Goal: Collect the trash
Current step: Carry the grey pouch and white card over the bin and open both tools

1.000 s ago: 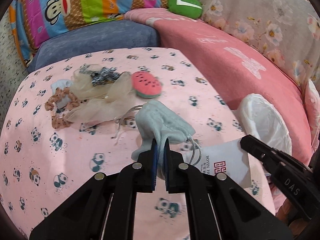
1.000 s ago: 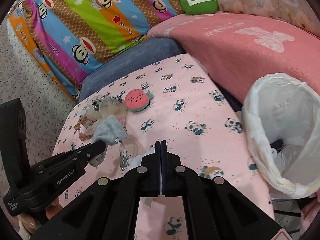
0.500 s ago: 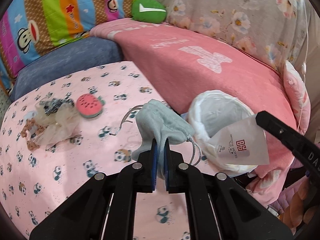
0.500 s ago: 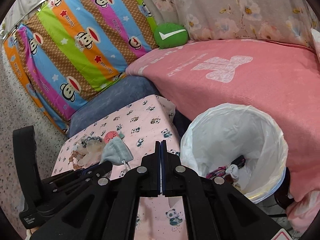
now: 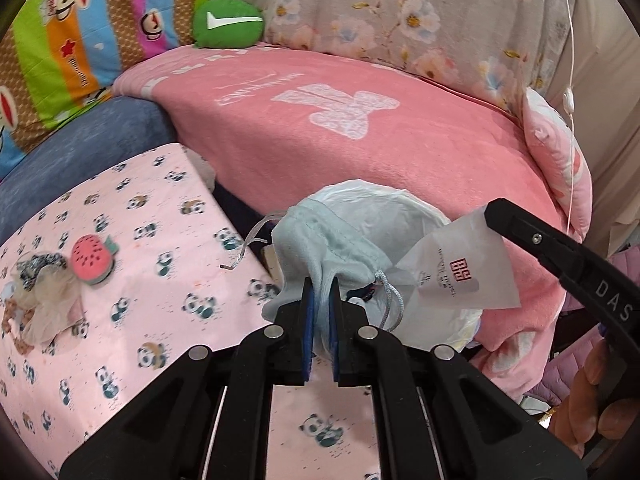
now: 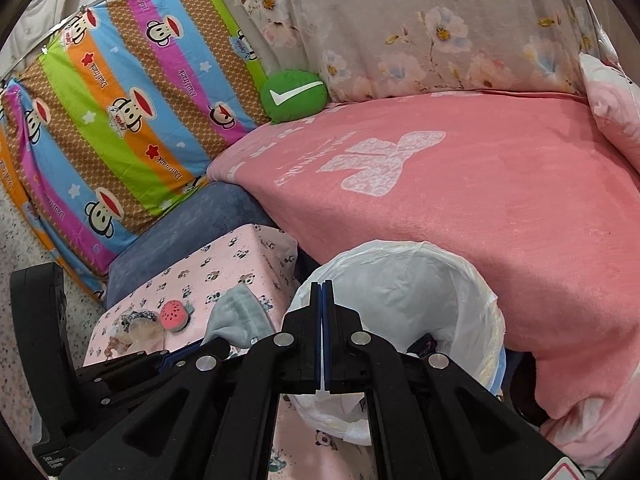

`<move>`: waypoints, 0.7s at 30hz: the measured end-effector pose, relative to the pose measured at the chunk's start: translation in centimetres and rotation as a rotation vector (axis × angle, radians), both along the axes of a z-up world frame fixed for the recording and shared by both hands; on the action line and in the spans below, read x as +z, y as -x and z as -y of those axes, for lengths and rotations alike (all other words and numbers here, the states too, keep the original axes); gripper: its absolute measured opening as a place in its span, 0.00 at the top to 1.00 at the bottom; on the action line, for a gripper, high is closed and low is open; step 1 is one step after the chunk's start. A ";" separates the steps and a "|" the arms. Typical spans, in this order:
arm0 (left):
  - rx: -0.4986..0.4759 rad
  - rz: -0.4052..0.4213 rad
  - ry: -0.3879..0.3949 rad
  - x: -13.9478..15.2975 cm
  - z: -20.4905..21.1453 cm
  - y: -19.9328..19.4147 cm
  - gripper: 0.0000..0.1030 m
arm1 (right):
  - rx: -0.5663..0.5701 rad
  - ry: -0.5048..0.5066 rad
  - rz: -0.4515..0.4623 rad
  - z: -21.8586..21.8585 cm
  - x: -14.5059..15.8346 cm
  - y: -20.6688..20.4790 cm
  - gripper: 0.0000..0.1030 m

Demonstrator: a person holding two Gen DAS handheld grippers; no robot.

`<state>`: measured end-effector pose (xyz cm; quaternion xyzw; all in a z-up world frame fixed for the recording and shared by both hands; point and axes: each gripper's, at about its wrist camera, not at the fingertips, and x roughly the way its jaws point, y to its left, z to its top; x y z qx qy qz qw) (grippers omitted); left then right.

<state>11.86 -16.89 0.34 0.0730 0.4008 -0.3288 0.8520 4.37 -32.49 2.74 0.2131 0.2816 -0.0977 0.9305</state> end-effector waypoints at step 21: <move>0.039 0.034 -0.020 -0.3 0.8 -0.8 0.50 | -0.023 0.014 -0.026 1.0 -1.2 -1.0 0.98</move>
